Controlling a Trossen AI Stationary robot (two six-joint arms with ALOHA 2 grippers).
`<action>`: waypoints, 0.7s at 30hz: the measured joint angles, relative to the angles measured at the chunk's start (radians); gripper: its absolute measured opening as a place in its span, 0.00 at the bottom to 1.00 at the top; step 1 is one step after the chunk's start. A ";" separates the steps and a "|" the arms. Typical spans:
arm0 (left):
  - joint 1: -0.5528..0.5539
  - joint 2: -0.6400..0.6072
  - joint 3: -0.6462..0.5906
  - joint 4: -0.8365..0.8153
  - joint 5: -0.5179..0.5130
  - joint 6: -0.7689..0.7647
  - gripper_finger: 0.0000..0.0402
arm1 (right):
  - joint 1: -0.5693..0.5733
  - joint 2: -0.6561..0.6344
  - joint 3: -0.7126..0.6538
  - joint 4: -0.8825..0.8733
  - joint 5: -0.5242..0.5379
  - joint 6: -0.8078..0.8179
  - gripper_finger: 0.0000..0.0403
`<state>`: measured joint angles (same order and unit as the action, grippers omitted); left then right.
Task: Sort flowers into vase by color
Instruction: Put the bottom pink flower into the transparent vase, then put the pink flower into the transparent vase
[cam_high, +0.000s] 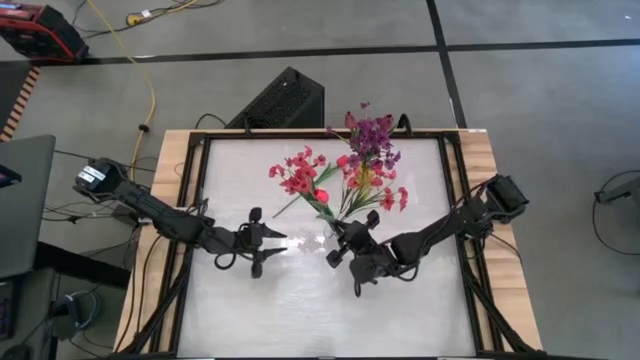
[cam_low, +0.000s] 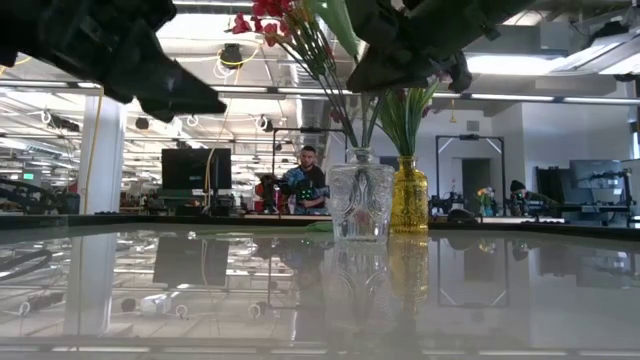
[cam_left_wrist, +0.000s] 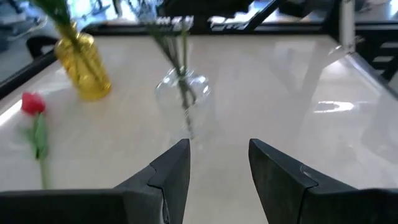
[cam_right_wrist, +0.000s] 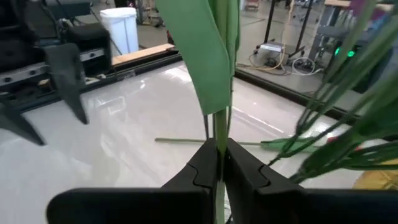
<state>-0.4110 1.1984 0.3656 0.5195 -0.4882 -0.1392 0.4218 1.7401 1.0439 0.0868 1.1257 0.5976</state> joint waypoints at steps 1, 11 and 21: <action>0.006 0.000 0.000 -0.015 0.000 -0.009 0.38 | -0.001 0.000 0.000 0.000 -0.009 -0.001 0.13; 0.047 0.000 0.000 -0.100 0.005 -0.029 0.39 | -0.013 -0.022 0.001 -0.018 -0.115 -0.033 0.35; 0.122 0.000 0.000 -0.197 -0.034 -0.025 0.48 | 0.019 -0.100 0.002 -0.038 -0.137 -0.162 0.66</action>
<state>-0.2893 1.1985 0.3656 0.3230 -0.5218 -0.1639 0.4405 1.6401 1.0454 0.0492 0.9892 0.4360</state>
